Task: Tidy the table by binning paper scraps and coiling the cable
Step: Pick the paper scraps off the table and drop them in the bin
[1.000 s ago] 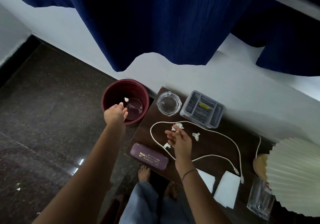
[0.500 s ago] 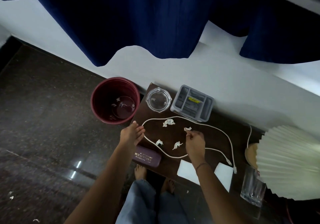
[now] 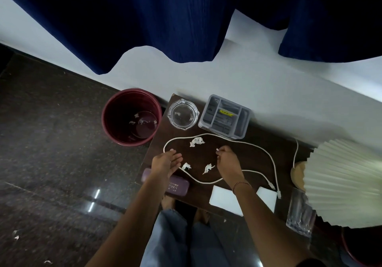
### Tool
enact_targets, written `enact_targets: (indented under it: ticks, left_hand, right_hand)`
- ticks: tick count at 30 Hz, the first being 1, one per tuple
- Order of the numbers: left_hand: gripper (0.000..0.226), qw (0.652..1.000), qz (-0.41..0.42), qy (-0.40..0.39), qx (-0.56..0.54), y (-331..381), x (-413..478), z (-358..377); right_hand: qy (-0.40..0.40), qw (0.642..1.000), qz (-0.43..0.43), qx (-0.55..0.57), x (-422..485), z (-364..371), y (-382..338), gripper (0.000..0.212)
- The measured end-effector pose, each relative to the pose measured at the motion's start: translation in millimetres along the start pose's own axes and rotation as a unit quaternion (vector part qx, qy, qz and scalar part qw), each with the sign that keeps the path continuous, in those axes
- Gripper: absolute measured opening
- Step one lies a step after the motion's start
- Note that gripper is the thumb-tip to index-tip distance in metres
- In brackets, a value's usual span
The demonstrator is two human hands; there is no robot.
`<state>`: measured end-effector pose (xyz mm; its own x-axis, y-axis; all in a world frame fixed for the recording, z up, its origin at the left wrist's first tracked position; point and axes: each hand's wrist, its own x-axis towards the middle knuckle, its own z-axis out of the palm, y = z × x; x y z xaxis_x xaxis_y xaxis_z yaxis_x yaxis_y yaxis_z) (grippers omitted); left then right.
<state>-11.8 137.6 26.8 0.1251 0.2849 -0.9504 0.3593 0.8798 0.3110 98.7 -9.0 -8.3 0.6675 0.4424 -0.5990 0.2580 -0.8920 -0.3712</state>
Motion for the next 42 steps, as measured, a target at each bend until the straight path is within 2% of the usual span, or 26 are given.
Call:
enact_targets:
  ticks: [2, 4, 7, 9, 10, 15, 18, 22, 24, 28, 31, 35, 38, 42]
  left_hand:
    - [0.03, 1.0, -0.003, 0.004, 0.011, -1.9, 0.3, 1.2]
    - [0.03, 1.0, -0.006, -0.003, 0.024, -3.2, -2.5, 2.5]
    - [0.026, 0.999, -0.015, -0.022, 0.036, -5.7, -8.2, 5.9]
    - [0.018, 0.999, -0.016, -0.039, 0.031, -6.7, -10.6, 7.9]
    - [0.015, 0.998, -0.013, -0.051, 0.029, -7.1, -11.6, 8.1]
    - [0.014, 0.996, -0.002, -0.085, 0.033, -7.1, -12.7, -1.2]
    - [0.01, 0.994, 0.008, -0.102, 0.03, -5.5, -8.3, -12.5]
    - [0.008, 0.992, 0.029, -0.121, 0.016, -2.8, -5.2, -24.4]
    - [0.006, 0.993, 0.042, -0.109, 0.01, 1.5, -4.4, -28.8]
    - [0.01, 0.998, 0.039, -0.032, -0.049, 26.1, -2.3, -34.6]
    - [0.007, 0.987, 0.094, 0.048, -0.12, 49.0, -0.4, -41.3]
    - [0.036, 0.975, 0.172, 0.071, -0.124, 84.8, 3.8, -55.1]
    - [0.044, 0.976, 0.139, 0.093, -0.138, 106.2, 18.0, -63.8]
    - [0.038, 0.986, 0.092, 0.09, -0.107, 102.3, 28.3, -66.5]
  right_hand:
    - [0.017, 0.999, -0.011, 0.046, -1.4, -0.4, -2.8, 0.027]
    - [0.045, 0.987, 0.002, 0.157, -6.6, -1.1, -12.1, 0.02]
    - [0.036, 0.91, 0.055, 0.409, -16.1, -0.7, -35.1, 0.011]
    - [0.007, 0.864, 0.069, 0.498, -21.3, 1.3, -49.2, 0.012]
    - [-0.006, 0.855, 0.071, 0.513, -23.0, 2.7, -55.0, 0.016]
    - [-0.043, 0.85, 0.073, 0.52, -26.8, 11.3, -72.2, 0.042]
    - [-0.02, 0.875, 0.107, 0.471, -24.2, 15.5, -76.2, 0.054]
    - [-0.039, 0.875, 0.107, 0.471, -22.9, 18.0, -86.4, 0.044]
    - [-0.061, 0.86, 0.101, 0.497, -25.0, 17.6, -93.6, 0.035]
    - [-0.093, 0.839, 0.084, 0.53, -28.6, 15.1, -103.9, 0.026]
    - [-0.084, 0.828, 0.093, 0.547, -33.3, 17.8, -106.3, 0.026]
    - [-0.075, 0.823, 0.105, 0.554, -37.0, 22.9, -99.3, 0.025]
    - [-0.065, 0.825, 0.112, 0.549, -36.8, 25.4, -91.6, 0.026]
    - [-0.026, 0.831, 0.125, 0.541, -34.0, 26.3, -79.3, 0.026]
